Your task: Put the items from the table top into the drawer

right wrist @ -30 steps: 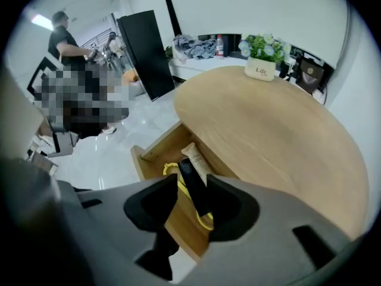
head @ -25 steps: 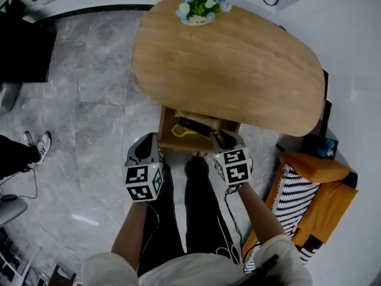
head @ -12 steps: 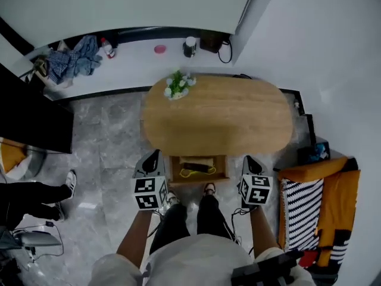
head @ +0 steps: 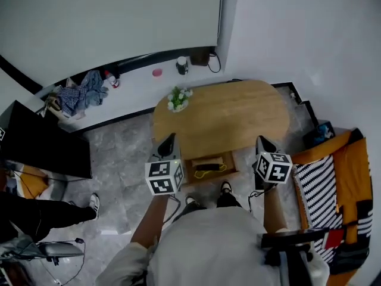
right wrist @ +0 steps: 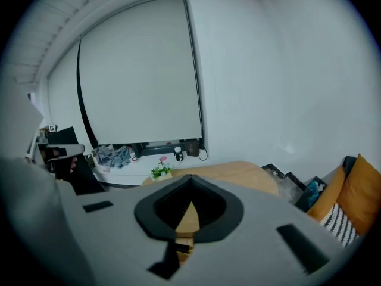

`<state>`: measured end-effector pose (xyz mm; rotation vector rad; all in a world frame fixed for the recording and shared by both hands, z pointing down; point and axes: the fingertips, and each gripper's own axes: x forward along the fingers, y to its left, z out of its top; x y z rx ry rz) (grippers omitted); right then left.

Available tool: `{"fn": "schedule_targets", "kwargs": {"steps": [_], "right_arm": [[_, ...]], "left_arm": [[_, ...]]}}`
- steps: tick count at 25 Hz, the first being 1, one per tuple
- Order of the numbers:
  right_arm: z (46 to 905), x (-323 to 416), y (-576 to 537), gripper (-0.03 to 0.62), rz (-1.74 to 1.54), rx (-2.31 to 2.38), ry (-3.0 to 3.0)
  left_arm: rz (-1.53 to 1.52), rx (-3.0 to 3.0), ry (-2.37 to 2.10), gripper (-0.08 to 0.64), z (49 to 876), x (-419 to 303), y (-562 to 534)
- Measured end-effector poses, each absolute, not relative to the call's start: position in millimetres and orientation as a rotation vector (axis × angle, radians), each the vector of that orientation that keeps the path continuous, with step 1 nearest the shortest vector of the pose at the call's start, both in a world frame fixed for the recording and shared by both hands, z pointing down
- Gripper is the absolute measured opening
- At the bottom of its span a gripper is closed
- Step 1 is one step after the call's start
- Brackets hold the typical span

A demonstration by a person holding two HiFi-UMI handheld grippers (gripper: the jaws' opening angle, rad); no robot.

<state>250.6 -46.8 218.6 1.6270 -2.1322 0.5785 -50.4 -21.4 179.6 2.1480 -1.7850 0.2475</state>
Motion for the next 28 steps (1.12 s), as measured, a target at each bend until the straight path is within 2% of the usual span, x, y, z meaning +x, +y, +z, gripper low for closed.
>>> {"fn": "schedule_targets", "kwargs": {"steps": [28], "right_arm": [[209, 234, -55, -0.008, 0.576, 1.611, -2.154]], "left_arm": [[0.253, 2.117, -1.765, 0.009, 185, -45, -24]]}}
